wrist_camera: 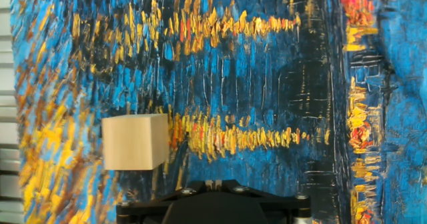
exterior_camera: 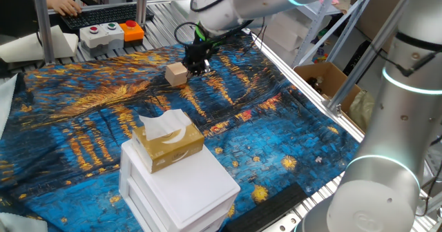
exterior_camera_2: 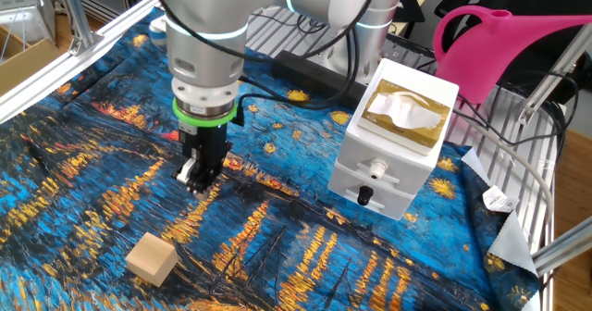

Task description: Approach and touch the side of the small block

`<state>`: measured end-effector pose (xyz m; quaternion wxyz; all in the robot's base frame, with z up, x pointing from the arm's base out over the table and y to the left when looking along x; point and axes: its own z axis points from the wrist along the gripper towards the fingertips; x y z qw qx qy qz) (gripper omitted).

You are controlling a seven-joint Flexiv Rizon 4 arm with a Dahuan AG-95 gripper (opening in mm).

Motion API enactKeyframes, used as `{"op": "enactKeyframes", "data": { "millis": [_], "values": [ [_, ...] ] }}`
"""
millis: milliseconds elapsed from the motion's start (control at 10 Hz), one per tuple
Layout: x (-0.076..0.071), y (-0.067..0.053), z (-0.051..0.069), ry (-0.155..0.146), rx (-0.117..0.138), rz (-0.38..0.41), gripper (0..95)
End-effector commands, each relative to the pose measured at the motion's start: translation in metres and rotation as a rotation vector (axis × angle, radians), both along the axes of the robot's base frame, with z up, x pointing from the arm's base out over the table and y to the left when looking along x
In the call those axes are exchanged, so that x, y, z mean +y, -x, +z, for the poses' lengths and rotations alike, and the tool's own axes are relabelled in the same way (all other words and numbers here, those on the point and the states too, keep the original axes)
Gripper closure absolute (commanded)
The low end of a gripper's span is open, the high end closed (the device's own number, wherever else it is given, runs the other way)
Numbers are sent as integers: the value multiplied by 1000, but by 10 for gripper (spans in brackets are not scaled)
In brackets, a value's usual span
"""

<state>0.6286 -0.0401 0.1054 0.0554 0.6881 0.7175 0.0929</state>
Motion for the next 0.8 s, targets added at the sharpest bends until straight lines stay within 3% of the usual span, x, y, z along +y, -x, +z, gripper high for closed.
{"op": "enactKeyframes", "data": {
  "millis": [100, 400, 700, 800],
  "values": [
    [-3, 1, -2, -15, 0, 2, 950],
    [-12, 3, -5, -66, -1, 10, 950],
    [-13, 3, -6, -49, 1, -3, 950],
    [-13, 3, -6, -62, -1, 9, 950]
  ]
}}
